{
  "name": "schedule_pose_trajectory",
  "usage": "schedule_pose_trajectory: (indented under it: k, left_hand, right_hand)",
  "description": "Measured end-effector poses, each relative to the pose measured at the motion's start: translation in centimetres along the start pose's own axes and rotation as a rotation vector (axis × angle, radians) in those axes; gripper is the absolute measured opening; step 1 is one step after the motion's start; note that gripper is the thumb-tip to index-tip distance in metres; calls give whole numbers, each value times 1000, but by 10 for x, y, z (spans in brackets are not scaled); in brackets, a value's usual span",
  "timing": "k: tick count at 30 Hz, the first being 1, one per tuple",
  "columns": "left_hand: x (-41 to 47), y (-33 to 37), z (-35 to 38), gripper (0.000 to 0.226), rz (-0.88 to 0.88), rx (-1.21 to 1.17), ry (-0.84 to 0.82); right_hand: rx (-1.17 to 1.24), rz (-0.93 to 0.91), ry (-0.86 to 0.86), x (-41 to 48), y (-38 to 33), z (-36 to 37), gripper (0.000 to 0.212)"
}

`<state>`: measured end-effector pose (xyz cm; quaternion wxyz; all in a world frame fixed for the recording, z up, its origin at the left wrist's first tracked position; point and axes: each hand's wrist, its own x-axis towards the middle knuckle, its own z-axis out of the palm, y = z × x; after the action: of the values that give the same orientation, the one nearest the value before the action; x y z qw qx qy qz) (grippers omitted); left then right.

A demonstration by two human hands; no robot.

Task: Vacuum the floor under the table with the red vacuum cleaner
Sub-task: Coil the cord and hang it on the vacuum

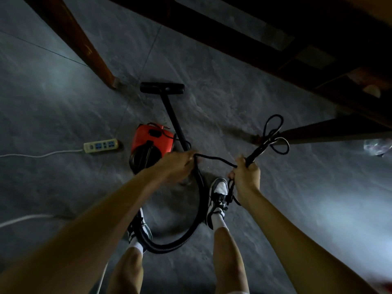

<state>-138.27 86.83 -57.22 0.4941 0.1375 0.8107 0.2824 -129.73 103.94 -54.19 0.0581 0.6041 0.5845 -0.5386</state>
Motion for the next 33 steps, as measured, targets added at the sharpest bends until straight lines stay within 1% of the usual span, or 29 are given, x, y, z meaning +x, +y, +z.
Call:
schedule_pose_trajectory:
  k: [1,3,4,5,7,10,11,12,13,14,16,17,18,19,21,23,25,27,28,29,31,32,33]
  left_hand:
    - [3,18,6,41,36,-149,23]
    - [1,53,9,49,32,-527,60]
    - [2,63,7,47,42,-681,52]
    - [2,68,7,44,47,-772,53]
    - [-5,75,4,46,32,-825,18]
    - [-11,72,-2,47,-11,-952,-186]
    - [-10,71,-3,50,-29,-932,-233]
    - [-9,71,-3,56,-28,-823,-239]
    - [-11,76,-1,64,-7,-657,-204]
    - [-13,80,2,68,32,-459,-127]
    - [-20,86,8,58,152,-33,37]
    - [-24,87,9,56,187,155,90]
    - [-28,84,8,58,198,273,126]
    - [-32,79,7,61,192,322,149]
    - [-36,71,4,63,203,317,159]
    - [-42,66,0,60,247,298,144]
    - [-43,59,-7,53,252,291,159]
    - [-38,43,-17,37,256,296,200]
    - [-35,34,-22,28,261,303,208]
    - [-31,24,-26,20,262,321,197]
    - [-24,10,-35,14,274,393,136]
    - [-20,6,-39,16,306,462,121]
    - [-17,3,-43,18,360,552,140]
  right_hand:
    - [14,2,-20,1,0,-2,19]
    - [34,-1,-60,0,-6,-8,17]
    - [50,-2,-67,-1,-9,-11,16]
    - [65,-6,-60,1,-11,-13,16]
    - [61,1,-5,3,-15,-17,16]
    - [27,-8,28,6,-15,-25,18]
    - [20,-17,23,6,-14,-26,18]
    - [15,-27,8,6,-12,-27,19]
    - [10,-30,-3,6,-10,-27,22]
    - [5,-23,-5,7,-9,-26,22]
    - [20,15,26,11,-8,-26,20]
    - [34,32,38,14,-7,-26,22]
    - [25,43,39,16,-6,-25,25]
    - [0,42,33,17,-6,-24,26]
    - [-28,36,25,19,-3,-21,27]
    - [-2,83,43,22,-2,-18,26]
    - [63,147,67,27,-3,-17,22]
    - [87,163,61,32,-4,-17,15]
    - [79,152,33,33,-4,-16,7]
    - [62,151,-9,33,-3,-16,9]
    - [-6,181,-127,35,3,-15,26]
    - [-58,198,-206,35,5,-16,31]
    - [-121,221,-306,33,7,-17,34]
